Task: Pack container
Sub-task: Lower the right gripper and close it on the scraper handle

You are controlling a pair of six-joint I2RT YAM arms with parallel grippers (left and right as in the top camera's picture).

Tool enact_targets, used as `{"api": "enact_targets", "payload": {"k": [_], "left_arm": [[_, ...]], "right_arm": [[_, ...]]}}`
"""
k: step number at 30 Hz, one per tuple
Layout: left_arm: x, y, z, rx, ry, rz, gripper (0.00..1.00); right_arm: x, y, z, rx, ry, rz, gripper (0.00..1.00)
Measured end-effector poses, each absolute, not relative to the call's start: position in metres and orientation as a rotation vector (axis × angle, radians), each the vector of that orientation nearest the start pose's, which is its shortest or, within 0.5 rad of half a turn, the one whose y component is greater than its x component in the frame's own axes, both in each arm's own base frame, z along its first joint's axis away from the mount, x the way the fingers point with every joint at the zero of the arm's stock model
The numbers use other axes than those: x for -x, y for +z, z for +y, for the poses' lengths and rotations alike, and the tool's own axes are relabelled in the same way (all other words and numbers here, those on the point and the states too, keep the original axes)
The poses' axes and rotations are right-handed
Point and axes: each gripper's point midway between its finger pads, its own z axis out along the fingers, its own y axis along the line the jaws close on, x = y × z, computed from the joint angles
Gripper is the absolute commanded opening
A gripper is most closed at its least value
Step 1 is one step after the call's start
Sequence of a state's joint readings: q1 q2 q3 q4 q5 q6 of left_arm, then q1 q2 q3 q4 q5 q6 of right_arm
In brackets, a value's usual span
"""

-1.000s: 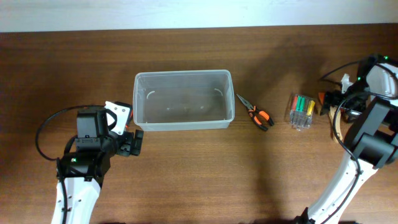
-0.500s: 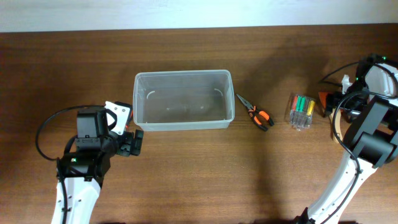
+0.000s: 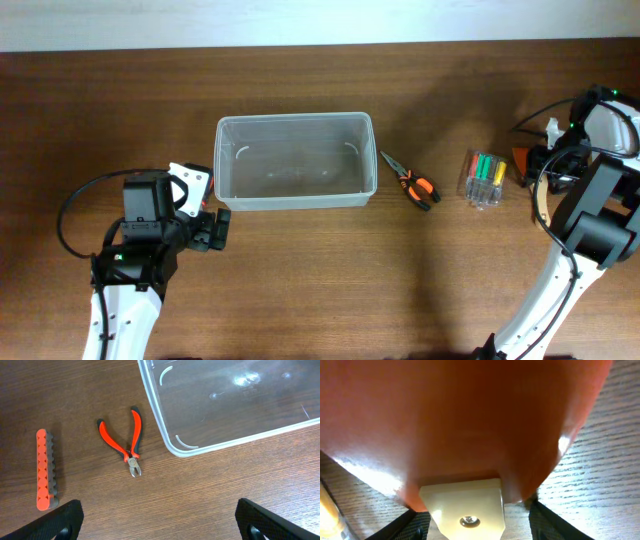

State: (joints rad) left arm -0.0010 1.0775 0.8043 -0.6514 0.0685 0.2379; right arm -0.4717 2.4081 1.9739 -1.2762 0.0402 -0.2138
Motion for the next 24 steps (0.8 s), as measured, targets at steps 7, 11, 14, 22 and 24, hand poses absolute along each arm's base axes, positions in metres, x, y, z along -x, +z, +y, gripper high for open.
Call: {"api": "enact_targets", "payload": {"k": [7, 11, 14, 22, 24], "left_arm": [[-0.295, 0.142, -0.012, -0.326, 0.014, 2.471, 0.99], [-0.295, 0.142, -0.012, -0.325, 0.014, 2.471, 0.99], [-0.295, 0.142, -0.012, -0.326, 0.014, 2.471, 0.99], [-0.295, 0.142, -0.012, -0.325, 0.014, 2.471, 0.99], [-0.295, 0.142, -0.012, -0.326, 0.014, 2.471, 0.99]], "right_arm": [[-0.392, -0.002, -0.206, -0.398, -0.007, 3.210, 0.59], [-0.394, -0.002, -0.205, -0.378, -0.002, 3.208, 0.53], [-0.395, -0.002, -0.203, -0.370, 0.000, 3.207, 0.55], [-0.399, -0.001, -0.188, -0.374, 0.001, 3.217, 0.45], [-0.401, -0.001, -0.183, -0.374, -0.001, 3.218, 0.44]]}}
